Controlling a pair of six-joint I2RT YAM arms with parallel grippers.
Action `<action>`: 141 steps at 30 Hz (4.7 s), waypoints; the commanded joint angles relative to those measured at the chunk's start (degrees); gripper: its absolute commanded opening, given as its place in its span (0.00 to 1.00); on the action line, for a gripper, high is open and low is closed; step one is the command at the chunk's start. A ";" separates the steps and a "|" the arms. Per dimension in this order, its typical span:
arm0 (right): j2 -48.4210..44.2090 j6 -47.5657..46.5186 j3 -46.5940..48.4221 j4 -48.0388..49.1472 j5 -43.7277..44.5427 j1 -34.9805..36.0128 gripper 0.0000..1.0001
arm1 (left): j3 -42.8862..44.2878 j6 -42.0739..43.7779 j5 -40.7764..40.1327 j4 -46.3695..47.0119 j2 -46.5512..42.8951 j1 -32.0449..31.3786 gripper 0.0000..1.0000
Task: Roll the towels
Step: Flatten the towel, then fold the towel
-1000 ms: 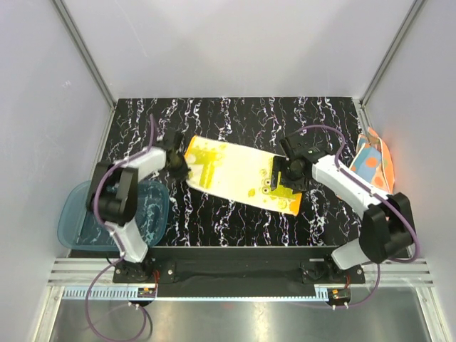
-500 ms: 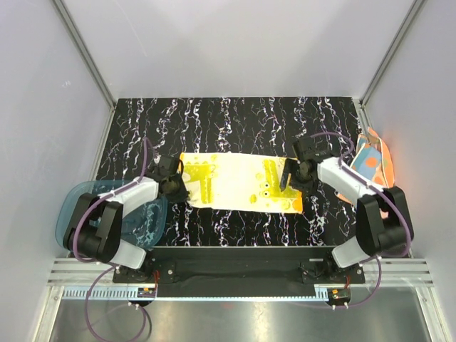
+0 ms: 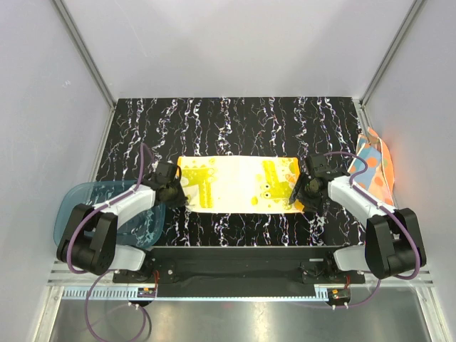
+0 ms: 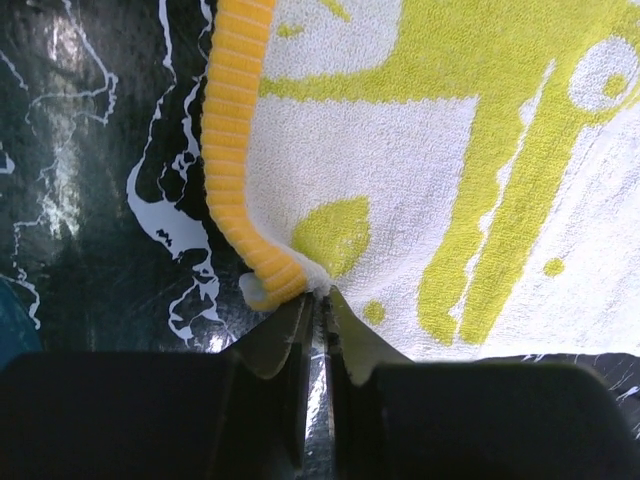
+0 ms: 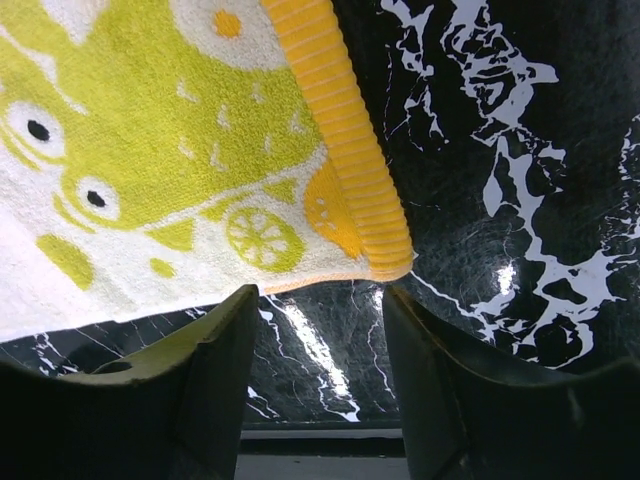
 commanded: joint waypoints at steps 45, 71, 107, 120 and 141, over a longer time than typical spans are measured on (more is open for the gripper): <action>-22.04 5.94 -1.65 -8.56 -4.01 -9.29 0.00 | 5.11 1.75 3.48 -12.16 -6.93 -3.54 0.03; 6.87 -1.53 17.50 -1.44 -0.39 -9.56 0.00 | 31.83 10.28 2.15 -24.40 10.37 1.82 0.03; 35.34 -4.87 40.35 -5.21 -1.71 -11.14 0.05 | 50.02 12.21 3.12 -27.56 35.42 8.24 0.15; 37.05 -5.75 57.15 -13.48 -0.49 -13.78 0.89 | 57.78 10.02 -5.28 -32.13 33.52 10.70 0.74; 31.05 -7.25 25.17 3.92 -13.49 -9.29 0.04 | 37.73 5.36 -1.09 -16.39 28.56 1.30 0.70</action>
